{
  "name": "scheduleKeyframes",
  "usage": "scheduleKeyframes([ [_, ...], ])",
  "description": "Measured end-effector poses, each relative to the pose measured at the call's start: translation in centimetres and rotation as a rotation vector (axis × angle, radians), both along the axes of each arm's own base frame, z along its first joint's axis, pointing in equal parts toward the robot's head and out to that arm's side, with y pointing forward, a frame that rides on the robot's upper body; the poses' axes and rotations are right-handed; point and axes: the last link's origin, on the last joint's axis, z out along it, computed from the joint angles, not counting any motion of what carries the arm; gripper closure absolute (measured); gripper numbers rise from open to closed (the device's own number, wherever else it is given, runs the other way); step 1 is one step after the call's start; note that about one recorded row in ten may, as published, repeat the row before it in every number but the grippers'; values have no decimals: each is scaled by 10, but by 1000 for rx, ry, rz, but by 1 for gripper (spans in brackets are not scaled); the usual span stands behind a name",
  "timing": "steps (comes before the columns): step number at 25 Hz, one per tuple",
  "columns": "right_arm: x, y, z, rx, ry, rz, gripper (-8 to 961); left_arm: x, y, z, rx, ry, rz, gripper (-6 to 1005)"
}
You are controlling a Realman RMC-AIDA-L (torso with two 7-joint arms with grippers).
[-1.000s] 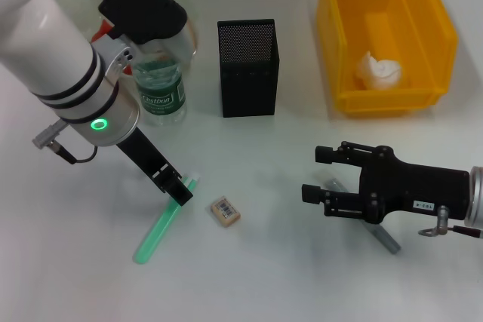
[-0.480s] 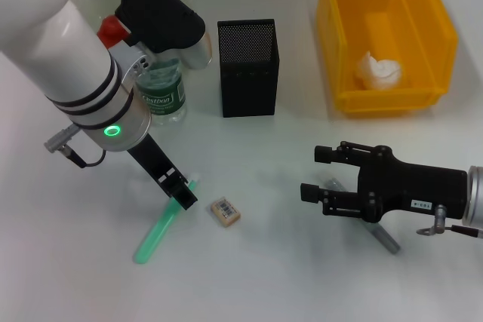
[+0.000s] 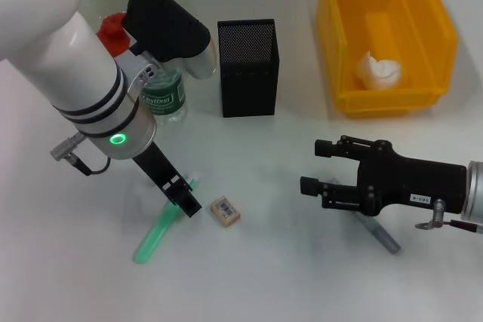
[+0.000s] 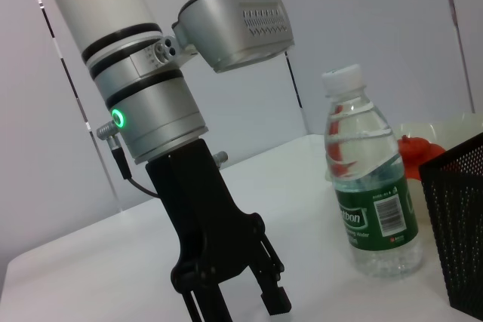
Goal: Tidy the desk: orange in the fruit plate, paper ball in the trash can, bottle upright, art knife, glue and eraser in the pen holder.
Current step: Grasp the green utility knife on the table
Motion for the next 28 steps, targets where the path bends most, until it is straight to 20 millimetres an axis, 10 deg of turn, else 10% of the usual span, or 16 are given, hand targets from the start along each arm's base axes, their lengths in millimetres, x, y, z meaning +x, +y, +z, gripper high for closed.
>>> scheduleKeyframes([
  [28, 2, 0, -1, 1, -5, -12, 189, 0, -3, -9, -17, 13, -48, 383],
])
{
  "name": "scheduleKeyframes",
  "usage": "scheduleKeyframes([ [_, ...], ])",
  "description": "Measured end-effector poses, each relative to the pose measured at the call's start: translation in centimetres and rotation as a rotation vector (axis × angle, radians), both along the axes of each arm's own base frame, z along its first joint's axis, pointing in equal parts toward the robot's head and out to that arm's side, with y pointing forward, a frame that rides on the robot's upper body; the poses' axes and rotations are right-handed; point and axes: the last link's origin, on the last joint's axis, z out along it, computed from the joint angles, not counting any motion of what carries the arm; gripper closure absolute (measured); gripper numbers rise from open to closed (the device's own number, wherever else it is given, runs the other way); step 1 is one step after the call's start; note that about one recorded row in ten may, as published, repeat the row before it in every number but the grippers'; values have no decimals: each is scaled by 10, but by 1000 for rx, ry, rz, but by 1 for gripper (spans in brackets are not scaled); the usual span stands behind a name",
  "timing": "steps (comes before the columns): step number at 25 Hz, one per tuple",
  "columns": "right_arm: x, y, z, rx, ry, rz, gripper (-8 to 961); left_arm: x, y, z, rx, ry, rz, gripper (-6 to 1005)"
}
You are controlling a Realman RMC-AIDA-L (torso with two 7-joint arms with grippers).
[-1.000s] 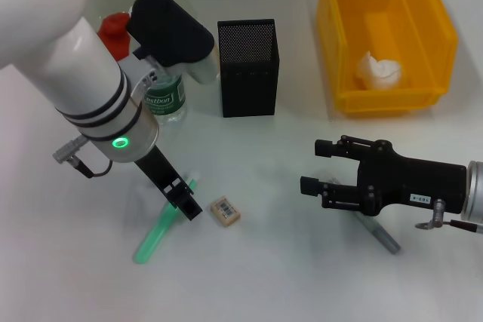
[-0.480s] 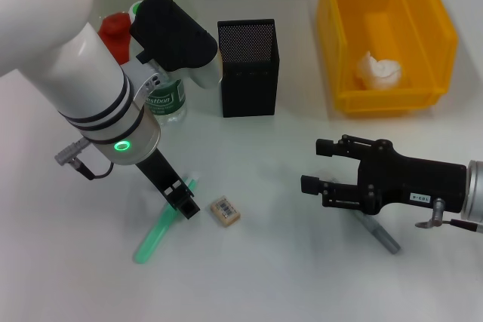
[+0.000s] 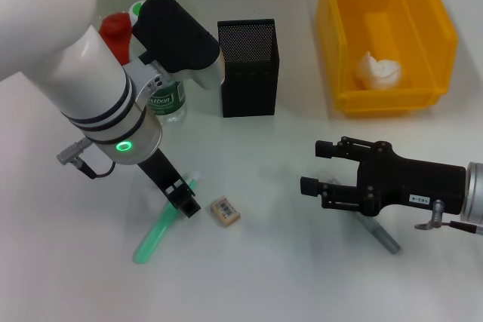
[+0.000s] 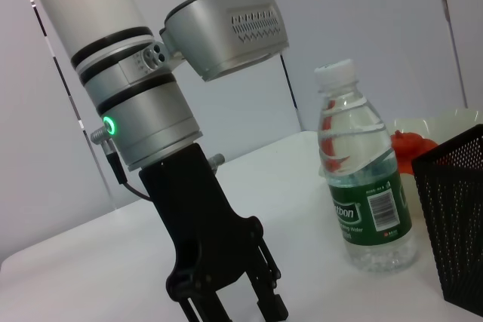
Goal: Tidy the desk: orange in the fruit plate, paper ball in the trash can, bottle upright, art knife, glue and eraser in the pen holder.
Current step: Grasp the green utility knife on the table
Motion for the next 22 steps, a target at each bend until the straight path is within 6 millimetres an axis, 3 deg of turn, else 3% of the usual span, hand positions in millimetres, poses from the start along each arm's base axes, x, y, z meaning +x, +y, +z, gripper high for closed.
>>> scheduleKeyframes([
  [13, 0, 0, 0, 2, -3, -3, 189, 0, 1, -2, 2, 4, -13, 405],
  [17, 1, 1, 0, 4, -6, -5, 189, 0, 1, -2, 2, 6, -13, 527],
  [22, 1, 1, 0, 5, -7, -5, 189, 0, 1, -3, 2, 7, -14, 525],
])
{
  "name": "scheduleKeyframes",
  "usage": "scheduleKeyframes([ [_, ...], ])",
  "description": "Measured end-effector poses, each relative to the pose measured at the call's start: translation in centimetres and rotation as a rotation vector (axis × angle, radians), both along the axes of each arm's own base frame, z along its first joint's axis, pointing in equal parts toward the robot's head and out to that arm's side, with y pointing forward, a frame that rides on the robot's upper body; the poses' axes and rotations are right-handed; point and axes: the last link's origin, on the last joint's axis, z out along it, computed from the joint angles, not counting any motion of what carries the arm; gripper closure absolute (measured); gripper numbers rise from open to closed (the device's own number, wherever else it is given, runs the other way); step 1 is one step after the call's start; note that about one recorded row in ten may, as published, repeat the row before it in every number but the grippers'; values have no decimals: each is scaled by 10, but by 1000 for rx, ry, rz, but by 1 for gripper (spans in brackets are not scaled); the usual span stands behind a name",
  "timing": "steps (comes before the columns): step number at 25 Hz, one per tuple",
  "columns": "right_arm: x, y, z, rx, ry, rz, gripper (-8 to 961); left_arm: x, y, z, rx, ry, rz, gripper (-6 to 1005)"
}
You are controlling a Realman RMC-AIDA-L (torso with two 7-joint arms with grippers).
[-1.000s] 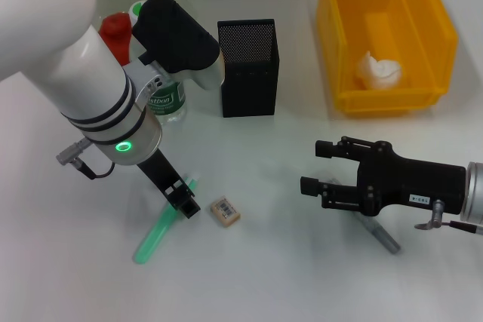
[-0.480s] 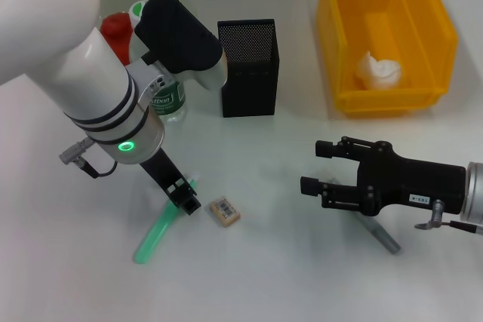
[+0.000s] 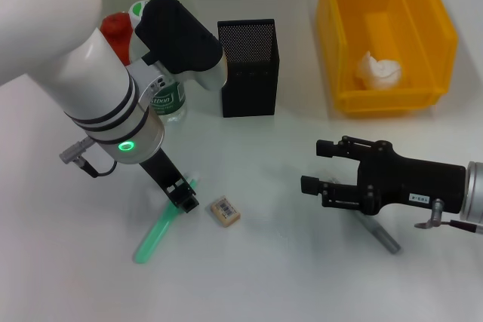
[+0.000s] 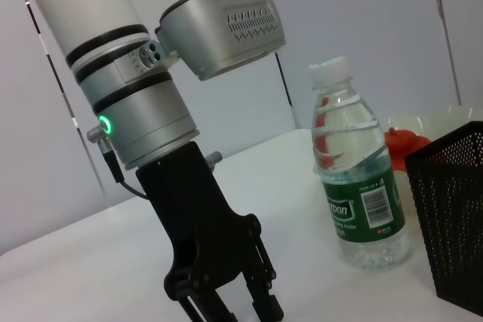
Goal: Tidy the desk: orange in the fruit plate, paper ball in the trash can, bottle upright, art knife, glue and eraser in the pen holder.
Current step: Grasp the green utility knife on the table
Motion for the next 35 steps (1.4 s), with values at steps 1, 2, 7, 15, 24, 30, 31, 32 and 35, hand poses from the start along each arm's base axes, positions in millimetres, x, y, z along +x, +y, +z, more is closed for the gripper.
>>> scheduleKeyframes([
  [1, 0, 0, 0, 0, 0, 1, 189, 0, 0, 0, 2, 0, -2, 524],
  [2, -1, 1, 0, 0, 0, 2, 189, 0, 1, 0, 3, 0, -4, 524],
  [7, -1, 1, 0, 0, 0, 5, 189, 0, 1, 0, 5, 0, -5, 531],
  [15, -1, 2, 1, 2, -4, 5, 189, -3, 1, -1, 4, 4, 4, 552],
  [24, -1, 3, 0, 3, -5, 6, 189, -3, 2, -1, 8, 1, 2, 577],
  [30, -1, 3, 0, 3, -5, 5, 189, -3, 0, -4, -6, 13, -15, 593],
  [31, -1, 3, 0, 3, -6, 5, 189, -3, -1, -5, -7, 14, -16, 595],
  [32, -1, 3, 0, 4, -6, 5, 189, -3, -1, -5, -9, 15, -18, 598],
  [35, -1, 3, 0, 4, -6, 5, 189, -3, -1, -5, -9, 16, -19, 606],
])
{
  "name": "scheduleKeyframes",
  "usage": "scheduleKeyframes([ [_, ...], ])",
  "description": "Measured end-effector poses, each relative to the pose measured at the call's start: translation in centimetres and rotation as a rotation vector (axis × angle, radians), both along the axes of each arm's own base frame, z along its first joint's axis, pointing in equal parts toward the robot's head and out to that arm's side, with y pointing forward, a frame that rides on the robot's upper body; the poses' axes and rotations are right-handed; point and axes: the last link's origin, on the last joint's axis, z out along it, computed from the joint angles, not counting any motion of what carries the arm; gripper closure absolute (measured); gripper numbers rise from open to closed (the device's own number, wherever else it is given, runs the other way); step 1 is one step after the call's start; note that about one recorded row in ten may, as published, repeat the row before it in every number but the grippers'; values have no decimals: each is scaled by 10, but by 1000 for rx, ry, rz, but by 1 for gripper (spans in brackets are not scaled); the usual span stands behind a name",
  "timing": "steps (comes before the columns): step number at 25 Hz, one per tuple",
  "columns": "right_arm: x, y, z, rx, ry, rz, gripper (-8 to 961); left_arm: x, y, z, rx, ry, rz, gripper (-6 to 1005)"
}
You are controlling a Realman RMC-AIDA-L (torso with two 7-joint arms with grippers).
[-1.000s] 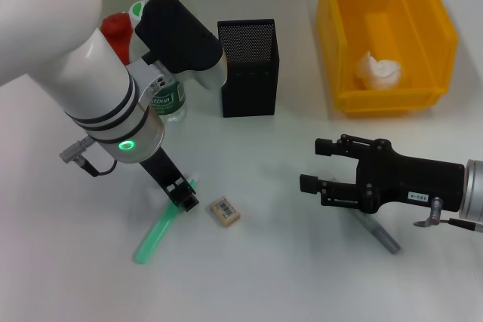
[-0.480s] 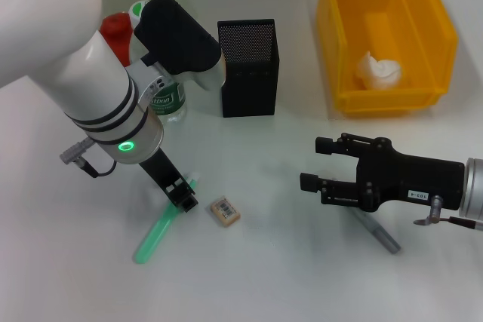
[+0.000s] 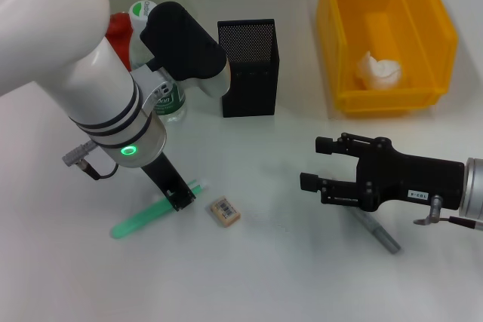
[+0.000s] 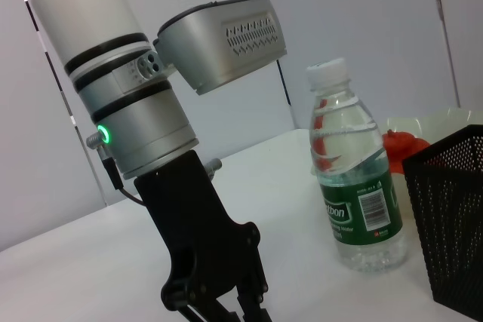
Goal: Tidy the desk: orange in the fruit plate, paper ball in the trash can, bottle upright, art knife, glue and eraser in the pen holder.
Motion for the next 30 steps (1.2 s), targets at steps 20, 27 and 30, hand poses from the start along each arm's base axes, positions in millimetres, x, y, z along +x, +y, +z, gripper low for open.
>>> scheduleKeyframes([
  [20, 0, 1, 0, 3, -4, 0, 189, 0, 2, 1, 3, 13, -6, 800],
  [27, 0, 1, 0, 3, -4, 0, 189, 1, 1, -1, -4, 20, -19, 809],
  [30, 0, 1, 0, 3, -4, 0, 189, 4, 1, 0, -1, 13, -27, 804],
])
